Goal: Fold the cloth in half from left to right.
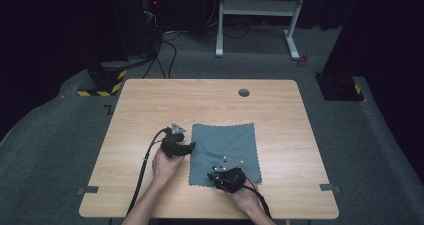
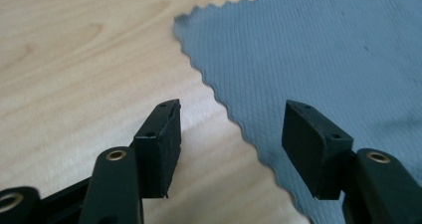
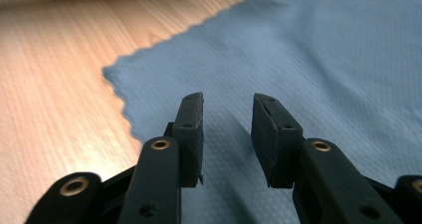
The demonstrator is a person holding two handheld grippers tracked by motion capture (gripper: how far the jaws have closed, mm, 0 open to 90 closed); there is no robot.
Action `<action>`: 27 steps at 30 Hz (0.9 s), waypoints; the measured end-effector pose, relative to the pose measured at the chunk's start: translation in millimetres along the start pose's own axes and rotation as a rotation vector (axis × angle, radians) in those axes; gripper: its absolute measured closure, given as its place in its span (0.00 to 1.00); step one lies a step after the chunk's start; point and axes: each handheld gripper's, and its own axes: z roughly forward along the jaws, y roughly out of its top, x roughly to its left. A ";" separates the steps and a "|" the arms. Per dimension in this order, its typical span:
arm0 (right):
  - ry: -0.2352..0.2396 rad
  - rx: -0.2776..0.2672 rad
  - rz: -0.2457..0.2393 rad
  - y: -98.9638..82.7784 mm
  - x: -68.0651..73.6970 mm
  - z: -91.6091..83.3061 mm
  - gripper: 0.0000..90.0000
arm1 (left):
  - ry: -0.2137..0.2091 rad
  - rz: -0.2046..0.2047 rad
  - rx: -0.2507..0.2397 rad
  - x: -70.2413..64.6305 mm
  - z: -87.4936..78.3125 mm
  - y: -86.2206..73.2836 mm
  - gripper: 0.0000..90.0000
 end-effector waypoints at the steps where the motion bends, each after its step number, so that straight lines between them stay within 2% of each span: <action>1: 0.012 -0.003 -0.007 3.3 2.0 1.6 0.75 | 0.004 -0.005 0.003 1.7 3.6 5.6 0.47; 4: 0.024 -0.013 -0.013 6.8 4.6 3.7 0.77 | 0.001 -0.023 -0.013 5.9 6.7 11.0 0.48; 6: 0.035 -0.014 -0.022 10.1 8.3 5.5 0.78 | 0.010 -0.024 0.003 8.9 11.3 17.0 0.48; 13: 0.077 -0.008 -0.062 17.9 22.1 16.8 0.79 | 0.048 -0.022 -0.015 16.5 29.5 33.3 0.49; 15: 0.087 -0.006 -0.071 19.1 25.5 18.3 0.79 | 0.047 -0.031 -0.022 18.1 32.0 33.9 0.50; 16: 0.091 -0.008 -0.073 19.7 27.1 19.0 0.79 | 0.049 -0.054 -0.013 22.2 36.6 35.2 0.51; 17: 0.094 -0.008 -0.077 20.4 28.6 19.5 0.79 | 0.052 -0.056 -0.002 23.1 38.9 35.8 0.51; 22: 0.115 -0.011 -0.087 23.5 35.2 23.4 0.79 | 0.061 -0.033 0.018 22.3 43.2 38.1 0.52; 23: 0.127 -0.014 -0.102 25.4 37.8 25.7 0.78 | 0.066 -0.020 0.024 21.0 44.1 39.2 0.52; 27: 0.135 -0.011 -0.112 27.3 43.4 28.7 0.75 | 0.070 -0.024 0.018 22.6 45.1 39.7 0.53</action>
